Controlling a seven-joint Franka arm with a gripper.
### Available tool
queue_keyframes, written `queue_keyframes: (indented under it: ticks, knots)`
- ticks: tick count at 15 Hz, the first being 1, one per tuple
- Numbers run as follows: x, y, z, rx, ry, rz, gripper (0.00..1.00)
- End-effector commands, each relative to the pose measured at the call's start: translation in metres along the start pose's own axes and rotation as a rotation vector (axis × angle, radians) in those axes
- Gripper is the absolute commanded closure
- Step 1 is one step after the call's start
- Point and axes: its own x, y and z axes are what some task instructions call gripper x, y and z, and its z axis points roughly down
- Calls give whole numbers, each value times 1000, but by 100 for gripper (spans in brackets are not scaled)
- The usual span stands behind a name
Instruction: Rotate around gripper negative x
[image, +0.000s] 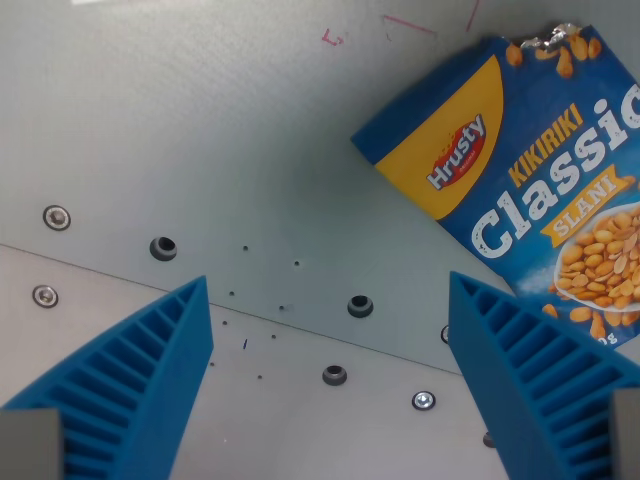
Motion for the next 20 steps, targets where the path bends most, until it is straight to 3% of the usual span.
queue_keyframes:
  ticks: [1, 20]
  knots:
    - [0, 0, -2, -16, 6, -1, 0]
    - [0, 0, -2, -269, 6, 0, 0]
